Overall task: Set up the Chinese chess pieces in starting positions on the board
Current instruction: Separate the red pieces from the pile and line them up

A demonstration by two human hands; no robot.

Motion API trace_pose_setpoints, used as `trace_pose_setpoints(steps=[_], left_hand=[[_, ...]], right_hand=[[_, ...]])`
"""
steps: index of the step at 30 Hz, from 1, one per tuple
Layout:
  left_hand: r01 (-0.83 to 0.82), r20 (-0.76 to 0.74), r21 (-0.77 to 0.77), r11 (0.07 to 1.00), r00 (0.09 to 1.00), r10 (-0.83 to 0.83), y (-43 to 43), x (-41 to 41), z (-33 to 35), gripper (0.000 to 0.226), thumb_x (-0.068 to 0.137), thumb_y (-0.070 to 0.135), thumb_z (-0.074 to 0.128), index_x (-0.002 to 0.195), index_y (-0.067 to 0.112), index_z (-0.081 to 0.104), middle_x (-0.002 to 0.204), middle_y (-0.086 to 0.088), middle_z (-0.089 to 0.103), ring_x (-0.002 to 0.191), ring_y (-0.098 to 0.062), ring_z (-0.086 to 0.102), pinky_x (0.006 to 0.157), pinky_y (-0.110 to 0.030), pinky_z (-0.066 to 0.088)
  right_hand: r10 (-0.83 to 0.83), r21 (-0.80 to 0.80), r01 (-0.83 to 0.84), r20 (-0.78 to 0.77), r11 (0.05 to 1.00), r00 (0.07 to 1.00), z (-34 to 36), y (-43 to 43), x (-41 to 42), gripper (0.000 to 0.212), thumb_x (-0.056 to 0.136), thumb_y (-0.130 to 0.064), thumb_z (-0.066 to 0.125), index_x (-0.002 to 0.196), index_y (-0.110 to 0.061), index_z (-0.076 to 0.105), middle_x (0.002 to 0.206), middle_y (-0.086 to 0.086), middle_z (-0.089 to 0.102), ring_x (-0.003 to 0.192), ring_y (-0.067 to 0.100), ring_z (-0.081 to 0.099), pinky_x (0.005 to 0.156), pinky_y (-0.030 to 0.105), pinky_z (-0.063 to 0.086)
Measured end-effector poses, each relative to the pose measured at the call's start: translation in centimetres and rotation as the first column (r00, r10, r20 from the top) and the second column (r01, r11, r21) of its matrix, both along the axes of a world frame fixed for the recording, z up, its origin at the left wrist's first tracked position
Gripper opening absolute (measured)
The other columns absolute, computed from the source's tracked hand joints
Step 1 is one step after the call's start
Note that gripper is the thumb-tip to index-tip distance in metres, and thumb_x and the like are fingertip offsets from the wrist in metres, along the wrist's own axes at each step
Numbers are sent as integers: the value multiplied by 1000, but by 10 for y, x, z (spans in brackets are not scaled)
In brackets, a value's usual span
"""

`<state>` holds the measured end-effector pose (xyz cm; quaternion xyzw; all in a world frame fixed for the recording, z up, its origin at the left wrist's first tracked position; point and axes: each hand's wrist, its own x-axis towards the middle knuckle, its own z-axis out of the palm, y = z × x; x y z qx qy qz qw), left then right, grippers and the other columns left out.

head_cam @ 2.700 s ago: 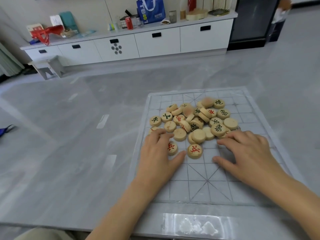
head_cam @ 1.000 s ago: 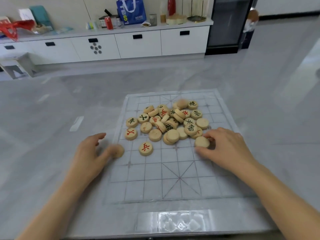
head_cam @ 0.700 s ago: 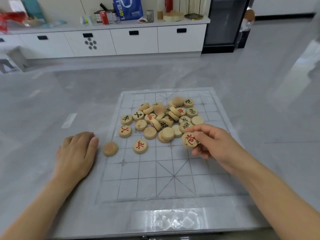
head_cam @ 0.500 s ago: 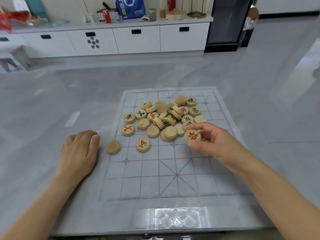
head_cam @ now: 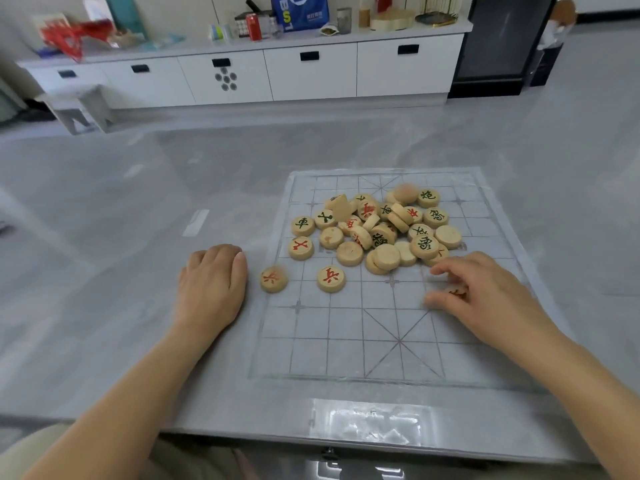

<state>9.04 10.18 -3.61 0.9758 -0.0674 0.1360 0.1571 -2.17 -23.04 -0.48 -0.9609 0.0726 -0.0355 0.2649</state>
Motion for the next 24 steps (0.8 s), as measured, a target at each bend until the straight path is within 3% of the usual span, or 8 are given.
trace_pose_setpoints(steps=[3,7,11,16,20,24], left_hand=[[1,-1,10,1000,1000,-1,1,2,-1,45,92,42,20,105,20,57,114,-1,59,102,-29,47,84,-40,36],[-9,-9,10,1000,1000,9,0,4,-2,41,93,40,22,107,20,56,116,0,58,104,-29,47,84,-41,35],[-12,-59,41,999,998,15,1,8,-4,33,97,32,33,121,17,52,127,-2,52,115,-27,43,95,-40,29],[8,-83,30,1000,997,-6,1,10,-5,37,97,30,34,128,16,48,134,-2,48,123,-25,40,101,-38,27],[3,-72,39,999,997,0,0,9,-5,37,96,30,35,128,18,48,134,0,48,123,-23,40,100,-36,27],[11,-68,34,999,998,-9,0,10,-5,38,96,31,34,129,18,48,135,1,47,123,-22,39,101,-36,26]], right_hand=[[-42,-68,36,-87,997,995,3,-7,-7,58,61,-67,64,109,-37,52,109,-14,43,94,9,53,80,34,49],[-40,-93,31,-91,995,995,8,-3,-17,36,69,-53,68,96,-31,58,88,-14,53,75,2,49,61,19,36],[215,-1,-215,-55,977,975,12,56,-16,37,73,-53,64,107,-42,54,94,-20,45,82,-5,45,66,12,33],[325,-50,-324,15,945,945,11,121,15,51,80,-49,62,127,-31,54,97,-12,41,90,6,40,74,21,31],[361,-85,-361,-14,929,932,7,142,34,51,80,-47,62,126,-28,55,102,-5,45,95,13,44,84,30,39],[349,-175,-351,-46,920,936,5,141,40,54,76,-57,62,121,-28,58,99,-7,44,91,10,41,82,29,38]])
